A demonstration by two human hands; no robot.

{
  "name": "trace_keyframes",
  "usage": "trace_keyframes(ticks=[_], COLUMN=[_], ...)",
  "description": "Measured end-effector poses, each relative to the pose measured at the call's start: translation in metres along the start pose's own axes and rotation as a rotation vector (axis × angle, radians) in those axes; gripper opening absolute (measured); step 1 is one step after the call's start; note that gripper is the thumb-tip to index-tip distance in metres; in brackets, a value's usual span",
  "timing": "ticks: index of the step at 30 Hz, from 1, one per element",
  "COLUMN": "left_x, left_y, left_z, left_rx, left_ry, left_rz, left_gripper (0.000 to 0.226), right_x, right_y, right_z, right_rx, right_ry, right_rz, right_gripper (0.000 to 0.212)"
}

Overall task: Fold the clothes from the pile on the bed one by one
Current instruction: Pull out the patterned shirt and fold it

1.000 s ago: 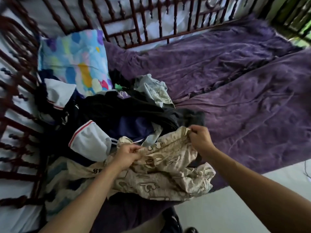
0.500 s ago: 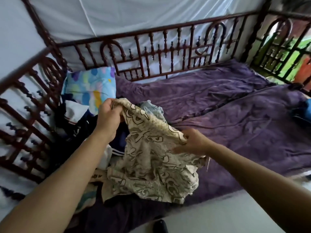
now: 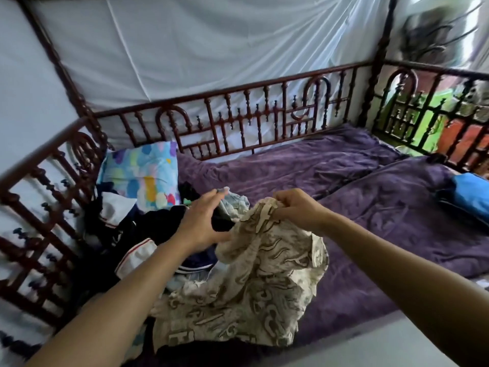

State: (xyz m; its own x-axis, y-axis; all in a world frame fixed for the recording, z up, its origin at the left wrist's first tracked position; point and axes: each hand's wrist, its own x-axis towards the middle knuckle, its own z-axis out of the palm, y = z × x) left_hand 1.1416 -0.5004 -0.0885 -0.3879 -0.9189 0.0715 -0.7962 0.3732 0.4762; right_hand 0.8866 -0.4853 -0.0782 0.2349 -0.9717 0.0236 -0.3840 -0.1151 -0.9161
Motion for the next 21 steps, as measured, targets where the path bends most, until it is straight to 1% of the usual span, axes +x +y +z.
trace_keyframes(ticks=[1,2,3,4,5,6,9,10,11,13,15,16,17,18,19,20,21], left_x=[0.008,0.014,0.021,0.026,0.031,0.035,0.042,0.044,0.045,0.049,0.051,0.051,0.051,0.051,0.050,0.049,0.048], left_y=[0.015,0.028,0.038,0.044,0.047,0.047,0.049,0.049,0.050,0.051,0.048,0.046,0.042,0.036,0.029,0.019,0.005], left_z=[0.007,0.013,0.016,0.014,0.010,0.003,-0.028,-0.037,-0.047,-0.067,-0.087,-0.097,-0.106,-0.115,-0.123,-0.132,-0.139], left_rx=[-0.108,-0.222,-0.329,-0.432,-0.521,-0.601,-0.701,-0.721,-0.746,-0.818,-0.874,-0.885,-0.886,-0.877,-0.850,-0.804,-0.739], left_ry=[-0.053,-0.070,-0.036,0.025,0.094,0.148,0.196,0.207,0.228,0.281,0.338,0.365,0.392,0.419,0.446,0.485,0.539], left_rz=[0.050,0.077,0.084,0.077,0.059,0.041,0.084,0.108,0.128,0.144,0.164,0.177,0.188,0.194,0.192,0.175,0.138], left_gripper=[0.074,0.052,0.028,0.014,0.012,0.015,0.019,0.020,0.023,0.026,0.027,0.029,0.030,0.030,0.029,0.029,0.028], right_x=[0.001,0.002,0.002,0.001,0.000,-0.001,-0.007,-0.008,-0.010,-0.008,-0.002,0.005,0.013,0.022,0.031,0.039,0.048], right_y=[-0.009,-0.015,-0.019,-0.022,-0.021,-0.016,0.019,0.033,0.044,0.056,0.058,0.059,0.058,0.059,0.059,0.054,0.048], right_z=[0.000,-0.002,-0.005,-0.010,-0.018,-0.026,-0.046,-0.046,-0.042,-0.021,0.009,0.025,0.041,0.057,0.072,0.080,0.084], right_rx=[0.011,0.041,0.086,0.139,0.193,0.259,0.443,0.430,0.364,0.257,0.211,0.170,0.098,0.022,-0.008,0.048,0.141], right_ry=[-0.014,-0.019,-0.018,-0.009,0.006,0.026,0.099,0.069,0.005,-0.134,-0.220,-0.241,-0.237,-0.200,-0.136,-0.036,0.093], right_rz=[-0.029,-0.052,-0.061,-0.062,-0.058,-0.039,0.147,0.202,0.227,0.216,0.207,0.191,0.172,0.149,0.133,0.141,0.171], right_gripper=[0.023,0.020,0.013,0.006,0.006,0.010,0.022,0.025,0.029,0.047,0.056,0.056,0.049,0.035,0.016,0.005,0.019])
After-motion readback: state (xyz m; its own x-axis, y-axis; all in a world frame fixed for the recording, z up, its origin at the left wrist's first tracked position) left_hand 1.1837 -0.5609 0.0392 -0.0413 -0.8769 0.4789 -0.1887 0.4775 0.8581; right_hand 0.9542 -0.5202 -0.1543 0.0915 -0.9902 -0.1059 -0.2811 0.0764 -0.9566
